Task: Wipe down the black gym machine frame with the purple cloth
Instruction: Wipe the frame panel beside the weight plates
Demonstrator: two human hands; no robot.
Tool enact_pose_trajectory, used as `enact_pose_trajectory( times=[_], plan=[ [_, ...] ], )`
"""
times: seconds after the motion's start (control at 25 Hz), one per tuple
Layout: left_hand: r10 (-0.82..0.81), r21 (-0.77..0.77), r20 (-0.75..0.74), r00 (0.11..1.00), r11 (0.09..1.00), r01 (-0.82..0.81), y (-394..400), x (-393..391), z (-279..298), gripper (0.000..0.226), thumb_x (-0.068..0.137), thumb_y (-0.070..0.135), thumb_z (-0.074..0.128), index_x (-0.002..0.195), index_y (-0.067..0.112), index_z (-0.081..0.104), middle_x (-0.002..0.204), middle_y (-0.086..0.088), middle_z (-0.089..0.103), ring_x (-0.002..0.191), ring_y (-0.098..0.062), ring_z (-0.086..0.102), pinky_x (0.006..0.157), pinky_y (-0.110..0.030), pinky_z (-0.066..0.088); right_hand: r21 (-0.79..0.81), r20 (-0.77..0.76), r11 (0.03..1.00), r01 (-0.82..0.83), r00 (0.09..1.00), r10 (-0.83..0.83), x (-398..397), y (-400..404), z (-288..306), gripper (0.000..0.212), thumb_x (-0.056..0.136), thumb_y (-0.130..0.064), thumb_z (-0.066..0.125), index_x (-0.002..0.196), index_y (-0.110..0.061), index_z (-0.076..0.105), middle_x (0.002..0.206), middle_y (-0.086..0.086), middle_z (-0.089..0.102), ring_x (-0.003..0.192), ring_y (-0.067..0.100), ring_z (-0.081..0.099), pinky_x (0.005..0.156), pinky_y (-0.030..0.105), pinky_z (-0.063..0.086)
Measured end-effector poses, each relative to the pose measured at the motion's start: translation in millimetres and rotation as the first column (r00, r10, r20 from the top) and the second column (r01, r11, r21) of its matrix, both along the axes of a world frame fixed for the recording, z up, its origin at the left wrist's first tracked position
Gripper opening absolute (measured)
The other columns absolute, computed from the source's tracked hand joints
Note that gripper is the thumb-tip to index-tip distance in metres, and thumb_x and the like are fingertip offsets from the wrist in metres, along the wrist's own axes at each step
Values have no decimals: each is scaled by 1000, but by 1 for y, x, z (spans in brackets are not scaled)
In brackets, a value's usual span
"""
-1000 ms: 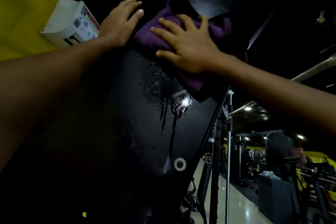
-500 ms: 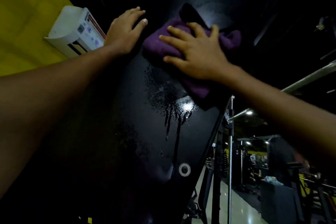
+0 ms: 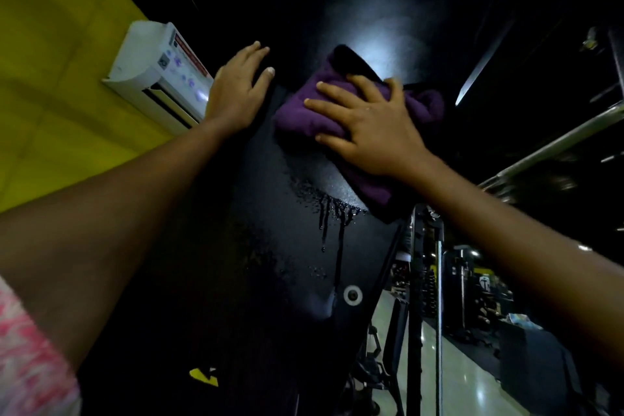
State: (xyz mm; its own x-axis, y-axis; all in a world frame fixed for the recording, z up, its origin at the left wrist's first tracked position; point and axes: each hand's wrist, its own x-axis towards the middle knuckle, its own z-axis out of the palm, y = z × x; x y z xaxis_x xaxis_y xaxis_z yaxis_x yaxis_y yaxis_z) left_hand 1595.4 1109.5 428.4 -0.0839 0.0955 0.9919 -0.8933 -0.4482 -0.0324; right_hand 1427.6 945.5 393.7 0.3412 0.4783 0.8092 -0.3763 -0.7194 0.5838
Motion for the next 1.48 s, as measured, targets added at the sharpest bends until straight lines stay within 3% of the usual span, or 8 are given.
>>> enact_pose_trajectory(
  times=[0.36, 0.6, 0.72, 0.84, 1.12, 1.32, 1.4, 1.48],
  plan=[
    [43, 100, -63, 997, 994, -36, 16, 9, -60, 60, 94, 40, 33, 147, 10, 34, 155, -9, 28, 143, -28, 24, 115, -40, 22, -514, -394, 848, -127, 913, -102, -12, -20, -28, 55, 90, -58, 31, 135, -33, 50, 141, -5, 50, 127, 30, 48, 104, 52, 22],
    [91, 94, -211, 973, 993, -72, 27, 6, -133, 61, 95, 44, 30, 150, 17, 26, 159, -3, 18, 146, -27, 15, 115, -46, 19, 108, -51, 994, -21, 998, 26, 3, 8, -44, 63, 88, -61, 29, 145, -35, 33, 155, -4, 26, 142, 34, 21, 108, 63, 8],
    [118, 60, -302, 946, 993, -105, 25, -1, -166, 63, 95, 46, 27, 151, 18, 22, 160, -3, 14, 147, -25, 8, 116, -48, 11, -209, -255, 976, -60, 967, 5, 11, 21, -75, 59, 84, -54, 32, 130, -27, 58, 138, 3, 54, 123, 41, 50, 94, 71, 27],
    [138, 41, -348, 927, 990, -132, 25, -1, -194, 67, 93, 51, 21, 151, 19, 21, 160, -2, 13, 147, -23, 6, 115, -48, 9, -455, -431, 874, -170, 901, -49, 1, -3, -55, 57, 85, -54, 35, 131, -30, 56, 137, 0, 55, 125, 36, 50, 98, 65, 27],
    [152, -8, -404, 902, 985, -170, 22, -7, -206, 63, 94, 49, 23, 151, 23, 20, 160, 1, 14, 147, -22, 5, 115, -52, 10, 37, -139, 999, 10, 990, -5, -6, 4, -43, 63, 90, -65, 32, 148, -41, 21, 159, -9, 13, 146, 27, 6, 111, 59, -3],
    [277, 171, -435, 857, 960, -224, 38, -9, -227, 73, 90, 59, 12, 153, 22, 9, 161, -1, 3, 147, -24, -1, 113, -56, 11, -335, -464, 941, -47, 877, -121, -16, 2, -49, 59, 90, -62, 31, 145, -40, 29, 155, -9, 25, 144, 29, 19, 109, 61, 6],
    [324, 269, -430, 842, 937, -223, 49, -7, -232, 81, 84, 65, 6, 153, 22, 3, 160, 1, -5, 147, -23, -5, 113, -55, 13, -440, -431, 894, -85, 893, -127, -21, -12, -26, 62, 85, -62, 30, 139, -35, 44, 147, -4, 42, 135, 32, 38, 104, 62, 20],
    [367, 368, -416, 832, 905, -216, 63, -4, -230, 88, 78, 70, 4, 151, 22, -6, 157, 4, -14, 147, -23, -8, 113, -54, 15, -293, -323, 955, -37, 944, -62, -19, -16, -10, 66, 83, -65, 26, 141, -36, 41, 150, -5, 37, 139, 31, 32, 106, 62, 16]
  ],
)
